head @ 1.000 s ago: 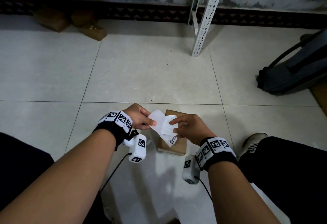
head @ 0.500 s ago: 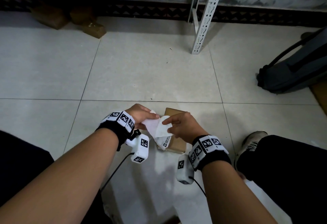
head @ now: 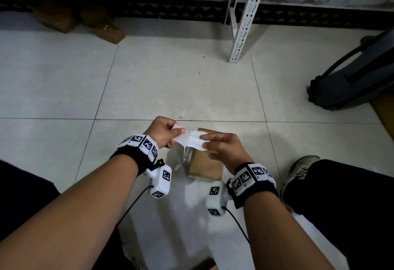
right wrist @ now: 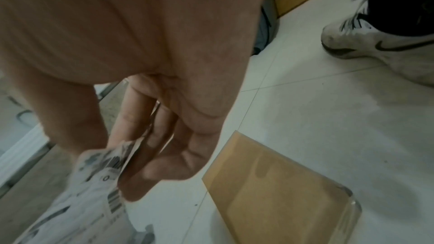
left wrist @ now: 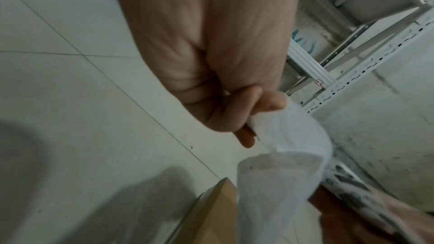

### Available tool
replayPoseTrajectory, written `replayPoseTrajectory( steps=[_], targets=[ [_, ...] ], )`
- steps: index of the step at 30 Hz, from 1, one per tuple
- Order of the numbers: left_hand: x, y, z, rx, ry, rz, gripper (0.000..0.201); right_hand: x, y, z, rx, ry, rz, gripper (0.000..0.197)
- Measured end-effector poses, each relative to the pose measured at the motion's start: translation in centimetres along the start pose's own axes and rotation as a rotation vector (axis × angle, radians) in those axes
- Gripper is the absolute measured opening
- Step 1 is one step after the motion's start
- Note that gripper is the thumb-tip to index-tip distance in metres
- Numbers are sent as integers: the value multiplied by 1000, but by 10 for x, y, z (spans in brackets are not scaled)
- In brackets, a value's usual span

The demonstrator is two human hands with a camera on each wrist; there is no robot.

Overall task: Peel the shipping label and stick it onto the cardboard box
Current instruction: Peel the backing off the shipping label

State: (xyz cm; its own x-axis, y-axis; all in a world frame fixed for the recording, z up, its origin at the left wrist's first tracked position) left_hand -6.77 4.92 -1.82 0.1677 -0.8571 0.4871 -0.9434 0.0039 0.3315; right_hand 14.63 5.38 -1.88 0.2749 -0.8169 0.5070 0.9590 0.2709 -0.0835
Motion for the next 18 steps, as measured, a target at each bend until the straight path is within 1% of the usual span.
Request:
replayPoseTrajectory(
  steps=[2, 4, 6, 9, 14, 18],
  targets=[
    [0, 5, -4, -1, -20, -24, 35, 0, -2, 4, -61, 5, 33, 26],
    [2, 7, -9, -5, -38, -36, 32, 0, -2, 8, 19, 60, 22, 27],
    [2, 8, -13, -28, -53, -43, 27, 1, 0, 8, 61, 82, 11, 25],
    [3, 7, -17, -85, -84, -37, 22, 4, 5, 3, 54, 46, 43, 27],
    [5, 0, -12, -199, -88, -29, 20, 6, 12, -5, 48, -5, 56, 31],
    [8, -2, -12, -275, -88, -76, 18, 6, 13, -13, 42, -35, 60, 31]
  ],
)
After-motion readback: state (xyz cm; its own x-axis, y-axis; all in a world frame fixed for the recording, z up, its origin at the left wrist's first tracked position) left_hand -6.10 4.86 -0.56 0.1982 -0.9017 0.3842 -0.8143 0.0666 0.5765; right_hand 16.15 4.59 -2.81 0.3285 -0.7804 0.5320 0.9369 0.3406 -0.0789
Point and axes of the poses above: each hand's wrist, its own x-axis away from the middle knuckle, its own y-axis out of the back of the hand, z = x × y, the point moved 3 cm from there along -x, towards the middle knuckle, and after that the axes turned 3 degrees about -x, right-handed, at the moved point
